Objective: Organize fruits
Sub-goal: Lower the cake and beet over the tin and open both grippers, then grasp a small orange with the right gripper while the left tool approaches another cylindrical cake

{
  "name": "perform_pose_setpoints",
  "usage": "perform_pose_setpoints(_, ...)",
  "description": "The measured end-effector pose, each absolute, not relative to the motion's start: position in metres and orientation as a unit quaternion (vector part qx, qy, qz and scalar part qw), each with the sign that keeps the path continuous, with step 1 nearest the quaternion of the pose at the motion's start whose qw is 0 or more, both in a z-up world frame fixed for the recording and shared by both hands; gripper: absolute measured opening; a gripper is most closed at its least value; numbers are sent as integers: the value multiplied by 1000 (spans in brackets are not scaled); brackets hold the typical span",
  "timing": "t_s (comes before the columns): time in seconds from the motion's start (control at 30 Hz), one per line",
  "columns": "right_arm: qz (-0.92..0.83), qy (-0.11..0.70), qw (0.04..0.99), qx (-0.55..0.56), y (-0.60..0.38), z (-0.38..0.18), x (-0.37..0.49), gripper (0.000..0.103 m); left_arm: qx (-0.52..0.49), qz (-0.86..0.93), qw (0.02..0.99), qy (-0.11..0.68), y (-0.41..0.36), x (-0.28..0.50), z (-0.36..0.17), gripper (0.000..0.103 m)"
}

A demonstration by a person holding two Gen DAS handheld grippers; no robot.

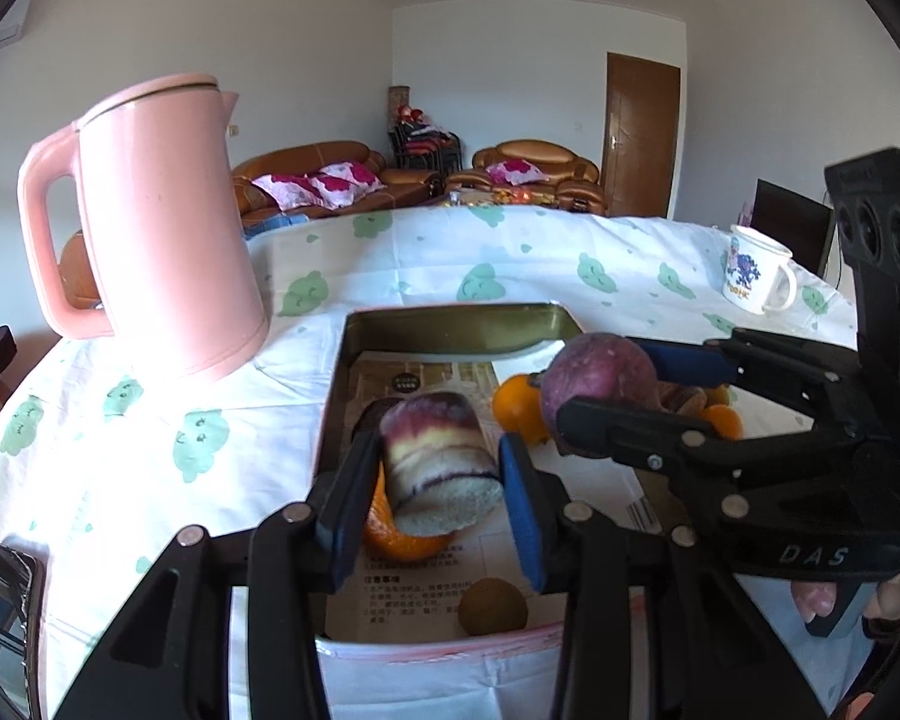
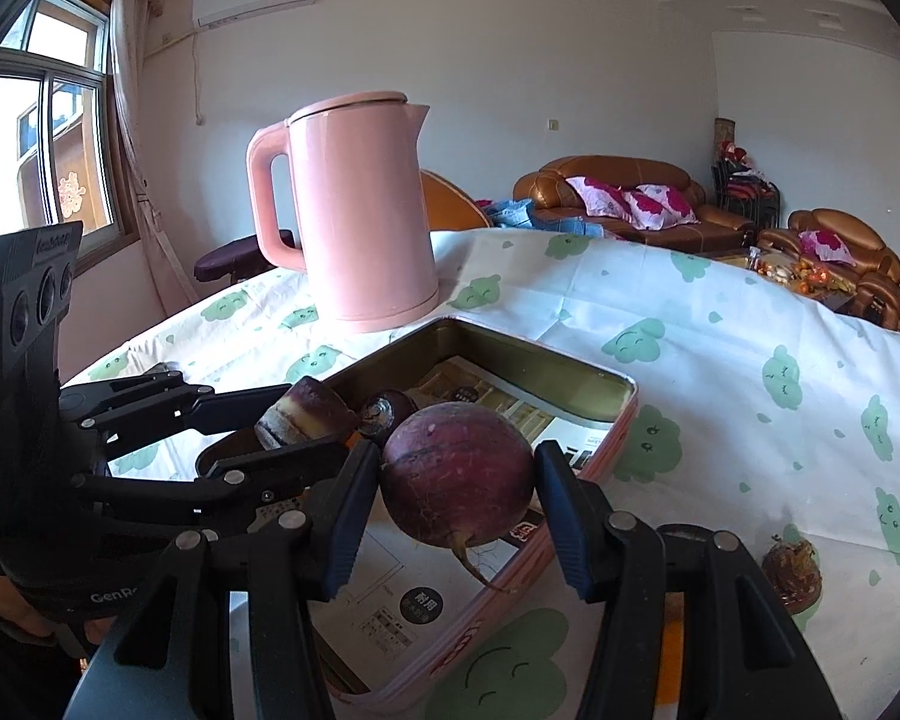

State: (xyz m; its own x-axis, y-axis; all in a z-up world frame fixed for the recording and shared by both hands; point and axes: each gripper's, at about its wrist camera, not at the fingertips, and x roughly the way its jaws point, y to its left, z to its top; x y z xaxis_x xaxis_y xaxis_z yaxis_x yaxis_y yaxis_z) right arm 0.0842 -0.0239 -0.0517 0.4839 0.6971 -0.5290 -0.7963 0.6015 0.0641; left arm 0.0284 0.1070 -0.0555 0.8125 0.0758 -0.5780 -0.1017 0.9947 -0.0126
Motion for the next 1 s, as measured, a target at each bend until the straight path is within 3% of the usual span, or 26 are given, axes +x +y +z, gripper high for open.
perform_pose_setpoints(0.5, 446, 299, 839, -93, -21, -59, 95, 56, -28, 35, 946, 320, 111, 29, -59, 46)
perform_pose_setpoints(0.6, 442, 290, 845, -82, -26, -57, 95, 57, -27, 37, 948, 314, 109, 26, -56, 59)
perform_pose_setpoints(0.67, 439, 285, 850, -64, -35, -53, 96, 61, -28, 35, 951, 307, 108, 24, -53, 86)
perform_pose_setpoints(0.7, 438, 284, 851, -58, -38, -52, 96, 64, -27, 33, 952, 303, 106, 22, -52, 91)
perform_pose_setpoints(0.73, 439, 281, 852, -46, -44, -49, 97, 67, -21, 36, 954, 297, 102, 21, -51, 94)
perform_pose_setpoints(1.0, 371, 250, 893, -39, -114, -27, 92, 68, -25, 48, 960, 276, 95, 20, -43, 95)
